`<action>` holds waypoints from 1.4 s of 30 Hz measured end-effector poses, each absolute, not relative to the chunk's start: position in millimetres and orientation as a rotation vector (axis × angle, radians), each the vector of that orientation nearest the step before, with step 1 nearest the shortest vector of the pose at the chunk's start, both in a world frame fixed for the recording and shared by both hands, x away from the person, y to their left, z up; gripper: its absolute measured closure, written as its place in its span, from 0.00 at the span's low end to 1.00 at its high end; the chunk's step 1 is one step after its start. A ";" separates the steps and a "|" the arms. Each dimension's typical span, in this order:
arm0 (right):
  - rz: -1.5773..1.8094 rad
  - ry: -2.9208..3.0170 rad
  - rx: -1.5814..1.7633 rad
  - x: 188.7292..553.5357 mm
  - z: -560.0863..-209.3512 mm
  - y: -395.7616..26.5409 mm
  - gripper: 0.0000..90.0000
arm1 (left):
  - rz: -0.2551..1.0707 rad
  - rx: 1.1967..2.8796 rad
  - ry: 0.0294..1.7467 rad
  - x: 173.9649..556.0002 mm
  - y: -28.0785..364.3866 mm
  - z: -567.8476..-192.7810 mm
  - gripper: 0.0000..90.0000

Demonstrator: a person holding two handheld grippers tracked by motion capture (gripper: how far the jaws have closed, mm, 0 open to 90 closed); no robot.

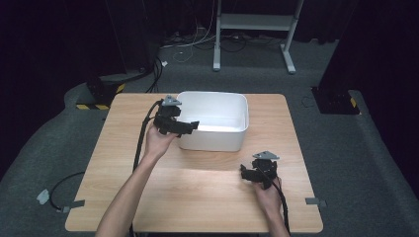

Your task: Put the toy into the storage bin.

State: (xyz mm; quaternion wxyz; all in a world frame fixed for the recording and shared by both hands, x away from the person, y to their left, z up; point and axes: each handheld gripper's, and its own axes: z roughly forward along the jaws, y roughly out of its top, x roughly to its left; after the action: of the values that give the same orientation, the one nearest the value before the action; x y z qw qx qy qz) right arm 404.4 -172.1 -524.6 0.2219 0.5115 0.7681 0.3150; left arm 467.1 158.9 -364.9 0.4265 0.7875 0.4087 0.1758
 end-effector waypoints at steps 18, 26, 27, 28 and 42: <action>0.870 2.122 1.413 404.4 -524.6 -172.1 0.18 | 0.455 1.968 1.030 462.1 167.2 -363.4 0.15; 0.870 2.122 1.413 404.4 -524.6 -172.1 0.18 | 0.457 1.961 1.040 458.7 174.8 -362.1 0.15; 0.870 2.122 1.413 404.4 -524.6 -172.1 0.18 | 0.457 1.961 1.040 458.7 174.8 -362.1 0.15; 0.870 2.122 1.413 404.4 -524.6 -172.1 0.18 | 0.455 1.958 1.042 458.2 175.3 -361.8 0.15; 0.870 2.122 1.413 404.4 -524.6 -172.0 0.18 | 0.447 1.938 1.043 450.0 184.5 -362.2 0.15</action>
State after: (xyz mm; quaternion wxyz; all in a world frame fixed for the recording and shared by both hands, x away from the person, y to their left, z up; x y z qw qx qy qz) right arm 404.4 -172.0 -524.6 0.2220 0.5116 0.7680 0.3150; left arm 450.0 184.5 -362.2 0.4333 0.7777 0.4187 0.1793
